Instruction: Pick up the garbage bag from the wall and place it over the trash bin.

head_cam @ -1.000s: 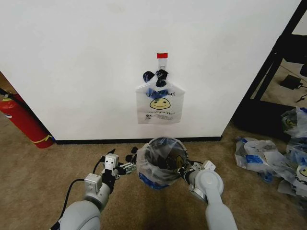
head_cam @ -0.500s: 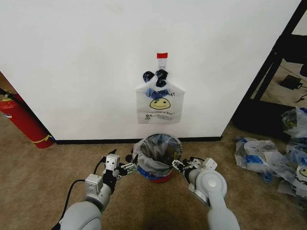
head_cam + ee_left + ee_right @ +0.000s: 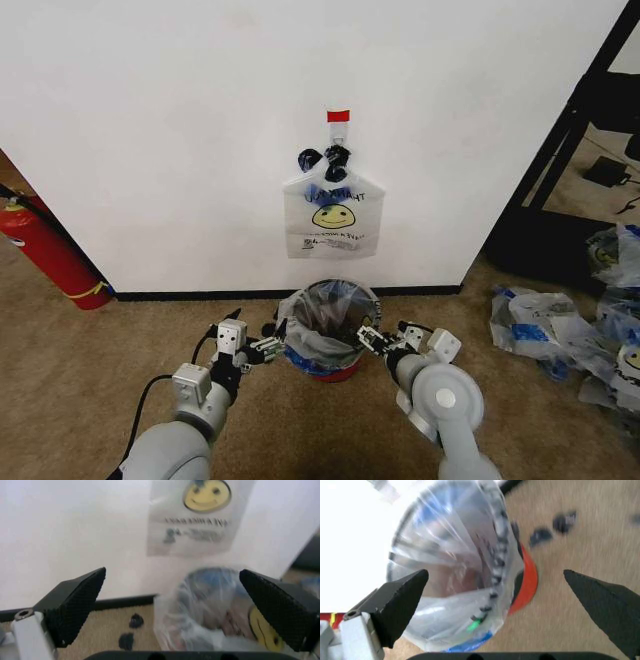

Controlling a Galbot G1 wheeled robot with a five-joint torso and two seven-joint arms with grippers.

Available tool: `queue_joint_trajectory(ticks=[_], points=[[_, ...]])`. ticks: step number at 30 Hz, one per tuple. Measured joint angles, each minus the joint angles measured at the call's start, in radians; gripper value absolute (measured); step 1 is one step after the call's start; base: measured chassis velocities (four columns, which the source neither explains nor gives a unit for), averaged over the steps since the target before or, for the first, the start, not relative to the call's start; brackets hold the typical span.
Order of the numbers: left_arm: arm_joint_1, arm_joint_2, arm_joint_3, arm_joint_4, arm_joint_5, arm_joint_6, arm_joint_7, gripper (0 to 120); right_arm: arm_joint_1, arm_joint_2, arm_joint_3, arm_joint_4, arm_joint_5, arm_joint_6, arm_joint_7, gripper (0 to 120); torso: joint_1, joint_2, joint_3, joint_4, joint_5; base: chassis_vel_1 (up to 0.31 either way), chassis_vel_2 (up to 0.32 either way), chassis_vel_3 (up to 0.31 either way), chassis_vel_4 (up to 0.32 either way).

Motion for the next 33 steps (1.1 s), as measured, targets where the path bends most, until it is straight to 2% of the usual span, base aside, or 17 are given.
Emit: queue_joint_trajectory(ticks=[1, 4, 8, 10, 12, 13, 15, 16, 22, 24, 26, 28, 33], points=[[0.000, 0.000, 0.000, 0.000, 0.000, 0.000, 0.000, 100, 0.000, 0.000, 0.000, 0.000, 0.000, 0.000, 0.000, 100, 0.000, 0.000, 0.000, 0.0000, 0.0000, 0.000, 0.000, 0.000, 0.000], [0.012, -0.012, -0.059, 0.012, -0.045, -0.061, 0.030, 100, -0.056, -0.015, -0.003, 0.059, -0.202, 0.022, -0.155, 100, 0.000, 0.000, 0.000, -0.0001, -0.0001, 0.000, 0.000, 0.000, 0.000], [0.038, -0.029, -0.120, 0.027, -0.105, -0.138, 0.063, 100, -0.144, -0.060, -0.008, 0.119, -0.447, 0.233, -0.312, 100, 0.000, 0.000, 0.000, -0.0002, 0.0000, 0.000, 0.000, 0.000, 0.000], [0.042, -0.031, -0.126, 0.029, -0.105, -0.148, 0.067, 100, -0.157, -0.066, -0.006, 0.129, -0.473, 0.265, -0.328, 100, 0.000, 0.000, 0.000, -0.0002, 0.0001, 0.000, 0.000, 0.000, 0.000], [0.057, -0.039, -0.140, 0.035, -0.103, -0.176, 0.076, 100, -0.190, -0.084, 0.003, 0.154, -0.527, 0.344, -0.361, 100, 0.000, 0.000, 0.000, -0.0001, 0.0002, 0.000, 0.000, 0.000, 0.000], [0.075, -0.051, -0.156, 0.042, -0.089, -0.211, 0.088, 100, -0.231, -0.103, 0.019, 0.174, -0.574, 0.431, -0.402, 100, 0.000, 0.000, 0.000, -0.0001, 0.0000, 0.000, 0.000, 0.000, 0.000], [0.088, -0.059, -0.169, 0.047, -0.073, -0.233, 0.096, 100, -0.266, -0.118, 0.036, 0.181, -0.597, 0.497, -0.433, 100, 0.000, 0.000, 0.000, -0.0001, 0.0000, 0.000, 0.000, 0.000, 0.000], [0.088, -0.059, -0.169, 0.047, -0.073, -0.233, 0.096, 100, -0.266, -0.118, 0.036, 0.181, -0.597, 0.497, -0.433, 100, 0.000, 0.000, 0.000, -0.0001, 0.0000, 0.000, 0.000, 0.000, 0.000], [0.130, -0.076, -0.238, 0.086, 0.001, -0.332, 0.140, 100, -0.395, -0.160, 0.133, 0.155, -0.712, 0.764, -0.528, 100, 0.000, 0.000, 0.000, -0.0002, 0.0000, 0.000, 0.000, 0.000, 0.000], [0.132, -0.077, -0.243, 0.089, 0.006, -0.339, 0.142, 100, -0.401, -0.162, 0.137, 0.154, -0.720, 0.779, -0.534, 100, 0.000, 0.000, 0.000, -0.0002, -0.0001, 0.000, 0.000, 0.000, 0.000], [0.148, -0.088, -0.271, 0.104, 0.036, -0.384, 0.150, 100, -0.451, -0.168, 0.164, 0.143, -0.785, 0.884, -0.577, 100, 0.000, 0.000, 0.000, -0.0002, 0.0001, 0.000, 0.000, 0.000, 0.000], [0.169, -0.102, -0.296, 0.109, 0.064, -0.417, 0.151, 100, -0.485, -0.164, 0.176, 0.139, -0.824, 0.946, -0.601, 100, 0.000, 0.000, 0.000, -0.0002, 0.0000, 0.000, 0.000, 0.000, 0.000], [0.220, -0.135, -0.336, 0.098, 0.090, -0.458, 0.149, 100, -0.529, -0.137, 0.183, 0.130, -0.886, 1.032, -0.632, 100, 0.000, 0.000, 0.000, 0.0000, 0.0002, 0.000, 0.000, 0.000, 0.000]])
